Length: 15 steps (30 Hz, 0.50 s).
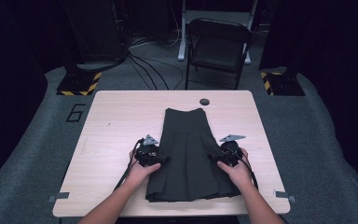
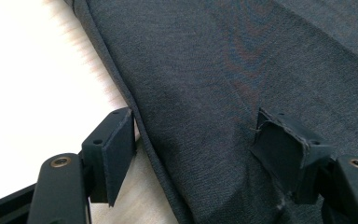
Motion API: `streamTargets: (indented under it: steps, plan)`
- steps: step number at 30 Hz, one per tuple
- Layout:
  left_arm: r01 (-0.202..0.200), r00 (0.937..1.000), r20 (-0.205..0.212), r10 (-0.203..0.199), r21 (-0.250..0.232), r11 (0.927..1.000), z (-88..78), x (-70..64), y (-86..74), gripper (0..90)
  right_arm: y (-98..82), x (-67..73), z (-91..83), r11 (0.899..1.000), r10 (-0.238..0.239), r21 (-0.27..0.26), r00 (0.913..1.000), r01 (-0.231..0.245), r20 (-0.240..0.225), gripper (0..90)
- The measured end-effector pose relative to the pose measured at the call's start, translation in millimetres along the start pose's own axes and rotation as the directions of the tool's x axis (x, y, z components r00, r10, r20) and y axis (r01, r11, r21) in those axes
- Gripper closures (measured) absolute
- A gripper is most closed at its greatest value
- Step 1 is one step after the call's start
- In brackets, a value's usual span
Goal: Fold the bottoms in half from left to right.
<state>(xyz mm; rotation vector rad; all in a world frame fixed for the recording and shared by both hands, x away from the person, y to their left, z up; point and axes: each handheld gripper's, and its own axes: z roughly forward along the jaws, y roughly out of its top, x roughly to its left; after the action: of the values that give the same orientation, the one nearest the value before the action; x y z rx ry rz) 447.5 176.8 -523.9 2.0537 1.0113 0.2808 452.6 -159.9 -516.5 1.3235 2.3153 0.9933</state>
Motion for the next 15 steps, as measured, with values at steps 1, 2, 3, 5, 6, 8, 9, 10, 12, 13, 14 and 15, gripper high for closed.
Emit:
streamTargets:
  steps: [1, 2, 3, 5, 6, 8, 9, 10, 12, 13, 14, 15]
  plan:
    - [-0.003, 1.0000, -0.006, 0.003, -0.003, 1.0000, 0.2, -0.7, -0.3, 29.1, -0.1, 0.7, 0.1, 1.000, -0.003, -0.004, 1.0000, 0.003, -0.005, 35.8]
    - [-0.004, 1.0000, 0.002, 0.004, 0.000, 1.0000, 0.2, -1.4, -0.4, 29.3, 0.1, 1.5, 0.0, 1.000, -0.009, -0.003, 0.9999, 0.009, -0.011, 39.5]
    - [-0.013, 0.9999, -0.005, 0.013, -0.009, 0.9999, 0.9, -3.6, -1.0, 31.0, 0.7, 3.3, -0.8, 1.000, -0.017, 0.003, 0.9997, 0.017, -0.018, 43.8]
    - [-0.020, 0.9997, 0.011, 0.020, -0.015, 0.9997, 1.2, -5.2, -1.5, 34.6, 1.0, 5.4, -1.0, 1.000, -0.002, 0.008, 0.9996, 0.002, -0.029, 49.6]
    - [-0.020, 0.9997, 0.011, 0.020, -0.015, 0.9997, 1.2, -5.2, -1.5, 37.5, 1.0, 5.4, -1.0, 1.000, -0.002, 0.008, 0.9996, 0.002, -0.029, 49.6]
    - [-0.022, 0.9994, 0.028, 0.022, -0.018, 0.9996, 1.2, -5.6, -2.0, 40.6, 1.7, 5.7, -1.4, 1.000, -0.009, 0.012, 0.9989, 0.009, -0.046, 55.1]
    - [0.004, 0.9980, 0.064, -0.003, -0.019, 0.9998, 1.4, -5.7, -2.0, 50.2, 1.8, 6.9, -1.7, 1.000, -0.003, 0.017, 0.9983, 0.004, -0.059, 59.5]
    - [0.004, 0.9980, 0.064, -0.003, -0.019, 0.9998, 1.4, -5.7, -2.0, 53.5, 1.8, 6.9, -1.7, 1.000, -0.003, 0.017, 0.9983, 0.004, -0.059, 59.5]
    - [0.020, 0.9971, 0.073, -0.019, -0.016, 0.9997, 2.2, -5.6, -1.1, 59.0, 2.1, 7.2, -1.8, 1.000, -0.014, 0.018, 0.9979, 0.015, -0.063, 64.2]
    - [0.035, 0.9960, 0.083, -0.034, -0.011, 0.9993, 2.7, -5.7, -0.3, 59.0, 2.1, 8.9, -1.8, 1.000, -0.009, 0.014, 0.9976, 0.010, -0.068, 66.2]
    - [0.056, 0.9949, 0.084, -0.055, -0.014, 0.9983, 3.4, -6.4, -0.1, 62.6, 2.3, 10.3, -1.9, 1.000, -0.023, 0.017, 0.9976, 0.024, -0.065, 68.8]
    - [0.060, 0.9944, 0.088, -0.059, -0.010, 0.9982, 3.5, -6.1, 0.5, 65.4, 2.7, 12.1, -1.8, 0.999, -0.039, 0.009, 0.9974, 0.040, -0.061, 71.2]
